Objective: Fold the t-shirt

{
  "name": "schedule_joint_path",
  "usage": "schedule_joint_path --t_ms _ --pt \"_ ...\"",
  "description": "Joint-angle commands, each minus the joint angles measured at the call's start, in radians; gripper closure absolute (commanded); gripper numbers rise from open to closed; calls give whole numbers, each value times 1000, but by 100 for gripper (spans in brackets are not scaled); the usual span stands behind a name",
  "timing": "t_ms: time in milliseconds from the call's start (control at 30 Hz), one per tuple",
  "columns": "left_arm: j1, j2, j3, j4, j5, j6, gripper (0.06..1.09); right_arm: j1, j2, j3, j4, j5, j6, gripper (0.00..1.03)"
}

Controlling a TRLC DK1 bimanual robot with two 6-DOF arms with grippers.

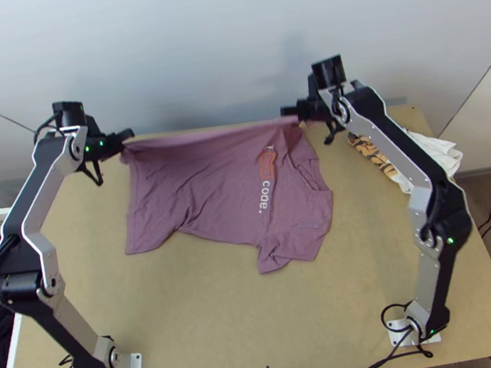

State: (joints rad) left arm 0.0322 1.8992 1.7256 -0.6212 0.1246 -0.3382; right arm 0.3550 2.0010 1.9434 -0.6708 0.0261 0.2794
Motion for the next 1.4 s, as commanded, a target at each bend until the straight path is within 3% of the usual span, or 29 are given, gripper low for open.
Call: schedule_joint_path --t_ms 0,233,600,667,733,767,833,967,1033,1233,1300,1367 --pt "11 -126 -210 21 33 68 104 13 -165 -281 -12 -74 7 100" --pt "14 -209 -379 61 40 120 104 24 -235 -446 -27 -144 15 100" --pt "5 -246 -590 175 43 148 104 27 -225 -581 -27 -180 15 99" --pt "6 -249 -618 195 43 149 104 24 -220 -600 -27 -180 17 95" --pt "11 -255 -636 206 43 149 102 21 -217 -609 -27 -180 46 77" --pt "12 -258 -646 206 43 149 91 18 -219 -612 -27 -180 63 65" --pt "14 -273 -658 202 43 140 60 12 -228 -609 -27 -180 72 55" --pt "21 -296 -644 160 43 137 14 -2 -261 -589 -38 -198 119 21" --pt "34 -305 -626 106 43 139 11 -13 -275 -567 -76 -209 135 12" --pt "100 -377 -618 -81 67 215 12 -33 -361 -551 -174 -247 153 10" --pt "112 -396 -633 -156 72 278 12 -39 -404 -567 -202 -247 181 4" --pt "112 -419 -669 -190 72 329 12 -48 -456 -597 -205 -247 216 4"
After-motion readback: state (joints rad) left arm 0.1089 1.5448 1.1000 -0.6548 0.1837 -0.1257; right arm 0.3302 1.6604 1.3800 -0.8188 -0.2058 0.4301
